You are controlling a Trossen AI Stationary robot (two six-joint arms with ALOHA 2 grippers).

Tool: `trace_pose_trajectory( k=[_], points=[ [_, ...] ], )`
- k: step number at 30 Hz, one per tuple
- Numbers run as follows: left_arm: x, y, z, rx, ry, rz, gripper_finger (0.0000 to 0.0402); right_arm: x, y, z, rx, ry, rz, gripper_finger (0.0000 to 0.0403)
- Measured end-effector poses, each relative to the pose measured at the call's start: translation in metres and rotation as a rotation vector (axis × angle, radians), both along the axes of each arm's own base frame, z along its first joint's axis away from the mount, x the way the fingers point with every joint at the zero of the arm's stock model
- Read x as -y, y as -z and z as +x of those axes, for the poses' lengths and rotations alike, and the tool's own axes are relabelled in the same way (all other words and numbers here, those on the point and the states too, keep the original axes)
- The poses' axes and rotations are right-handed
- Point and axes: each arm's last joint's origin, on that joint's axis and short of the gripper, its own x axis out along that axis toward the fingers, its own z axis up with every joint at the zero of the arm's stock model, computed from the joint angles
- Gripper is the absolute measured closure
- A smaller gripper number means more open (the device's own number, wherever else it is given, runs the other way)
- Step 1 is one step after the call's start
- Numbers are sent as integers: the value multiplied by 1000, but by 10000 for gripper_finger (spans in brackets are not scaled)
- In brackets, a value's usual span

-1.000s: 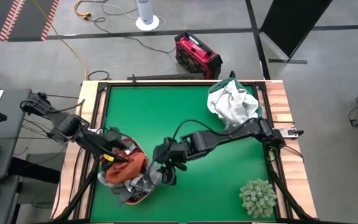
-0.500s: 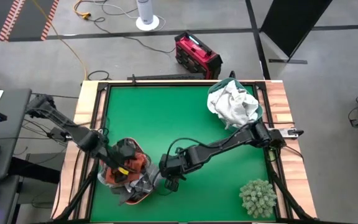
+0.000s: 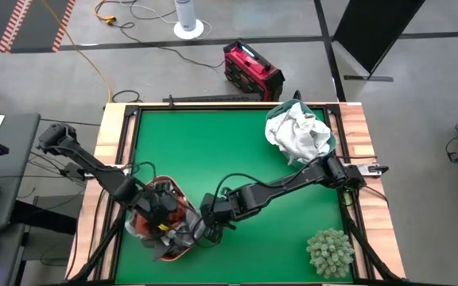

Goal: Sort towels by color in basket
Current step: Adjust the towels in the orange bin

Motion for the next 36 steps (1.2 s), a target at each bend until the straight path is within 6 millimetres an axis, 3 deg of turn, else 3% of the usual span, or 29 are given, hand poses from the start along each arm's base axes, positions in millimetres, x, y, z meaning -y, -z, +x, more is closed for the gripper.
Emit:
trace_pose_trajectory(
  k=[7, 13, 16, 23, 30, 33, 36],
  points=[
    [-12, -36, -24, 107, 96, -154, 143, -1, 12, -6, -62, 57, -27, 198],
    [-31, -67, -52, 242, 48, -310, 143, -7, 28, 2, 58, 45, 19, 198],
    [-43, -78, -69, 284, 3, -390, 143, -12, 23, 7, 144, 30, 47, 198],
    [-63, -94, -94, 406, -100, -480, 143, -19, 14, 22, 344, -11, 80, 198],
    [-67, -96, -98, 434, -122, -474, 143, -30, 27, 40, 446, -48, 101, 198],
    [-67, -95, -98, 425, -122, -485, 143, -23, 14, 35, 374, -48, 97, 199],
    [-66, -95, -98, 409, -126, -514, 143, -15, -20, 21, 364, -71, 20, 207]
  ],
)
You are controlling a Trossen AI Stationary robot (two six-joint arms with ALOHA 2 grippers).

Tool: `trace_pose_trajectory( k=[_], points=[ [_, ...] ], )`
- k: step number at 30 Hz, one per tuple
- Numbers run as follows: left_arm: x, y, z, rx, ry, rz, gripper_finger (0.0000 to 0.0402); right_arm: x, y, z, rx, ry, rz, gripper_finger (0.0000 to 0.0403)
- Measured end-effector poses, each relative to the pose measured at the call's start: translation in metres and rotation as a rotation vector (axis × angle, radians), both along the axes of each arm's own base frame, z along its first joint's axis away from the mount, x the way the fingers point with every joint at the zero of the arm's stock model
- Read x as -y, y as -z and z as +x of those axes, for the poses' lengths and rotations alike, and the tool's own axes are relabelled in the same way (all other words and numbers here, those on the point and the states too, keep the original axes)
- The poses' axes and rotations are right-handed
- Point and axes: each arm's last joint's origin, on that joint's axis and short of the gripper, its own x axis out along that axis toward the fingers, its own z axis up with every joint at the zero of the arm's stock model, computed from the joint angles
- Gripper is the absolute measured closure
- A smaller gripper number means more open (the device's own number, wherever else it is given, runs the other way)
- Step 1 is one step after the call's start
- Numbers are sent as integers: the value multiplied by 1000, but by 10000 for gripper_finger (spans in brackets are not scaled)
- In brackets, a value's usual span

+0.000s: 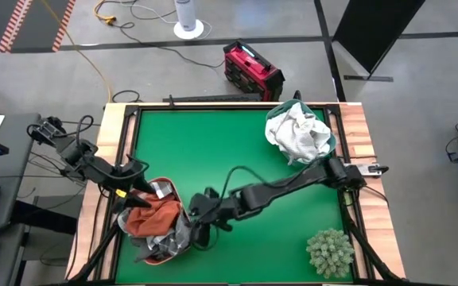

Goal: Sort towels by color in basket
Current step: Adjust the towels in the orange bin, then adjust the orange bin

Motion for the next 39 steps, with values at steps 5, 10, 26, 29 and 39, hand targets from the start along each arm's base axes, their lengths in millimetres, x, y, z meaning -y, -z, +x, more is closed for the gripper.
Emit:
trace_pose_trajectory(
  k=[5, 10, 26, 29, 39],
  points=[
    [0, 2, -1, -14, 19, 23, 143, 11, -34, -22, -16, -38, -139, 224],
    [0, 1, -1, -6, 13, 25, 143, 7, 13, -27, -274, -63, -185, 233],
    [-12, -23, -8, 75, -150, 98, 143, -33, 78, 25, -32, -133, -140, 281],
    [-12, -24, -9, 68, -149, 102, 143, -32, 70, 30, 53, -153, -161, 282],
    [-9, -23, -7, 47, -98, 85, 143, -12, 60, 42, 169, -152, -211, 283]
  ],
)
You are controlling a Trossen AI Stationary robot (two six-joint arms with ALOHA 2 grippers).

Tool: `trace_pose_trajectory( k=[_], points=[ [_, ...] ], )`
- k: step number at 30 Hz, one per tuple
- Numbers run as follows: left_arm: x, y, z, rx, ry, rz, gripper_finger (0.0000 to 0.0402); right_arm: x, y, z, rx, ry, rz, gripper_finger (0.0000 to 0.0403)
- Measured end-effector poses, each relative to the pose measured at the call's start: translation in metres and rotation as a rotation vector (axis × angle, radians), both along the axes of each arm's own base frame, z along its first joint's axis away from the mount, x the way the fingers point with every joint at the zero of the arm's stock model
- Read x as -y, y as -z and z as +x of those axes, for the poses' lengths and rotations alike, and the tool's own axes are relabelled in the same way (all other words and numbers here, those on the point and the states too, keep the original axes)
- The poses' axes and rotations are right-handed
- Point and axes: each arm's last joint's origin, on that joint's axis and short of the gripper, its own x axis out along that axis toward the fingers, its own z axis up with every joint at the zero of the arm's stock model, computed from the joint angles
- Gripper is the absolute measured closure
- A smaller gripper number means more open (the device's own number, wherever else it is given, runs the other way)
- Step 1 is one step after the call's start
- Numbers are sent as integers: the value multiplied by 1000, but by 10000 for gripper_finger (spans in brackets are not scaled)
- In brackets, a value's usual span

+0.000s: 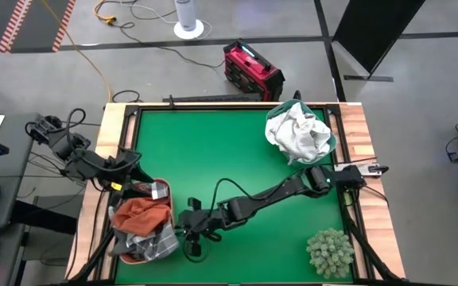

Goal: Sort towels by color in basket
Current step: Adjust the orange bin, then return to Home Position

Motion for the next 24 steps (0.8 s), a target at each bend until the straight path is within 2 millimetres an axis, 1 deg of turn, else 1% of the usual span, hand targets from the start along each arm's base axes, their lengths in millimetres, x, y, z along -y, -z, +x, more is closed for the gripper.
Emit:
trace_pose_trajectory(
  k=[4, 6, 7, 10, 13, 15, 18, 19, 21, 24],
  points=[
    [1, 0, 1, -5, 8, 3, 143, 10, -3, 3, 5, 14, -6, 283],
    [2, 2, 2, -22, 12, -4, 143, 15, -5, -3, -71, 26, -20, 283],
    [2, 3, 3, -36, 7, -8, 143, 17, -10, -7, -105, 38, -14, 283],
    [2, 8, 2, -101, -20, -17, 143, 28, -40, -27, -208, 74, -3, 283],
    [4, 13, 6, -153, -50, 6, 143, 38, -75, -47, -234, 86, -25, 283],
    [7, 13, 12, -134, -82, 43, 143, 44, -96, -58, -205, 109, -54, 283],
    [12, 6, 24, -11, -117, 115, 143, 51, -126, -76, -158, 180, -101, 283],
    [12, 2, 26, 35, -130, 134, 143, 54, -134, -83, -148, 207, -116, 283],
    [12, -5, 29, 118, -165, 175, 143, 57, -141, -95, -141, 243, -131, 283],
    [8, -11, 27, 183, -218, 236, 143, 61, -140, -117, -157, 267, -99, 283]
  ],
)
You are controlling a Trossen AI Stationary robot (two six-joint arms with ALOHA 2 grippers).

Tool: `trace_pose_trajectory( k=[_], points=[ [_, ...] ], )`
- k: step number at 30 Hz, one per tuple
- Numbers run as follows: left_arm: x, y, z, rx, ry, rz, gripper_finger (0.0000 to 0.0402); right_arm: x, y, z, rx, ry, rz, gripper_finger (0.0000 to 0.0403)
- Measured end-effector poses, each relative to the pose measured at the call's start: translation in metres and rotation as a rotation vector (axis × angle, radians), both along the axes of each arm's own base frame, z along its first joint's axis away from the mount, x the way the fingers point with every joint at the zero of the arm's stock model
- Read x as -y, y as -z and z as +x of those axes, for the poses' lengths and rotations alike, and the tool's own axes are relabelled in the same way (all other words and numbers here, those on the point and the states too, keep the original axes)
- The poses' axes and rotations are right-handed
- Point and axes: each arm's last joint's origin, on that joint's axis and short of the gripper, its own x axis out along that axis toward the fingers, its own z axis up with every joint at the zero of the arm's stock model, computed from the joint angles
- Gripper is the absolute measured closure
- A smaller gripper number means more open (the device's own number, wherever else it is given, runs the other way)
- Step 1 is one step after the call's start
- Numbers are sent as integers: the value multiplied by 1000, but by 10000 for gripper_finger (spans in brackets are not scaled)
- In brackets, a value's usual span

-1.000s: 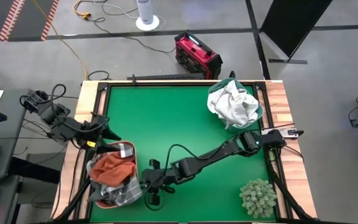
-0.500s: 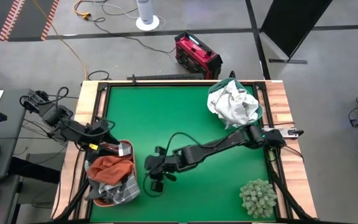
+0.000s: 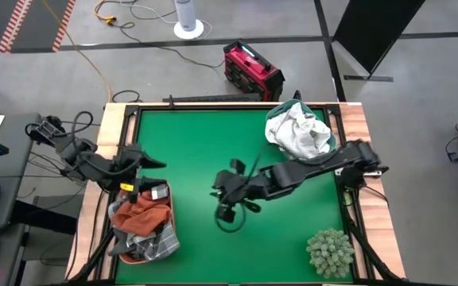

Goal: Sort towels by color in basket
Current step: Return to Home Position

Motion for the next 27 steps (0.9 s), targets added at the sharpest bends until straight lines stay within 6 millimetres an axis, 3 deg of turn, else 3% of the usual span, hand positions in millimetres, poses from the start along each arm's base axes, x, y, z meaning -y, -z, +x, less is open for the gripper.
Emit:
trace_pose_trajectory(
  k=[6, 8, 17, 22, 27],
  points=[
    [-15, -2, -17, 57, -55, 55, 143, 15, 5, -53, 155, 56, 121, 283],
    [-20, 4, -21, 69, -80, 50, 143, 23, 16, -68, 212, 74, 158, 283],
    [-34, 58, -21, 232, -202, -113, 177, 66, 41, -124, 449, 158, 217, 283],
    [-39, 87, -14, 285, -277, -189, 207, 93, 37, -164, 531, 198, 191, 283],
    [-47, 103, -9, 259, -346, -204, 229, 111, 41, -203, 615, 225, 192, 283]
  ],
)
